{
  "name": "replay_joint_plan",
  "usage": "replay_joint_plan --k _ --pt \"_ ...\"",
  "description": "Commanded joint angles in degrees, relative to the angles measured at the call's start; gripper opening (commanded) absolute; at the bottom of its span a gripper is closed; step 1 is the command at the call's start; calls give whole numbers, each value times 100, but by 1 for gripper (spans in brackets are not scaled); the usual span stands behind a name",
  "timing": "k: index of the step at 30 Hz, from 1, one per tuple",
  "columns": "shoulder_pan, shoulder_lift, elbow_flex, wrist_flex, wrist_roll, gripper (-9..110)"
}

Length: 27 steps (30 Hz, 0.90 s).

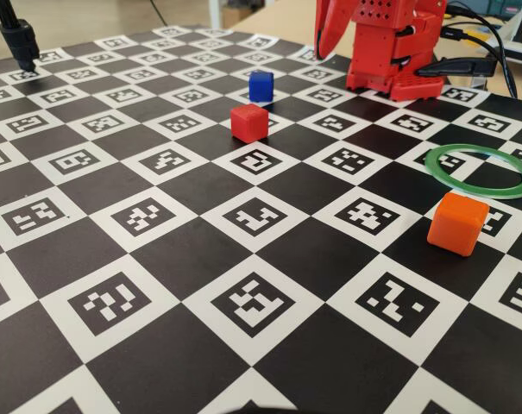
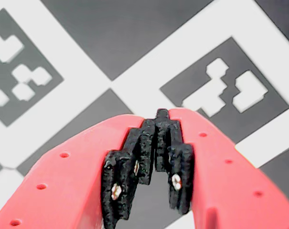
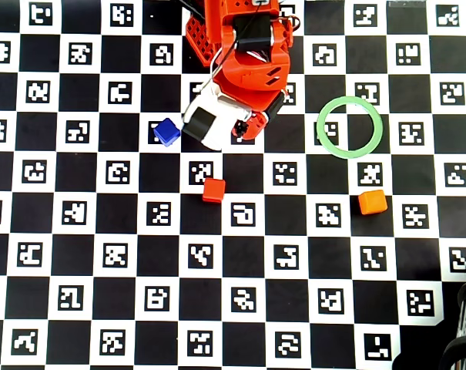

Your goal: Grab the red cube then put it in the green circle then put the blue cube on top and finally the orange cube on top

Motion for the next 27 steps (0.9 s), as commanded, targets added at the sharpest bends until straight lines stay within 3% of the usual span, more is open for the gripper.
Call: replay_joint_plan --k 1,7,15,27 --pt "255 -475 -1195 369 1002 -6" --pt "642 -1441 -2584 1266 1714 -6" --pt "809 -2197 -3639 1477 2628 -3" --pt "1055 -3305 -4034 835 4017 17"
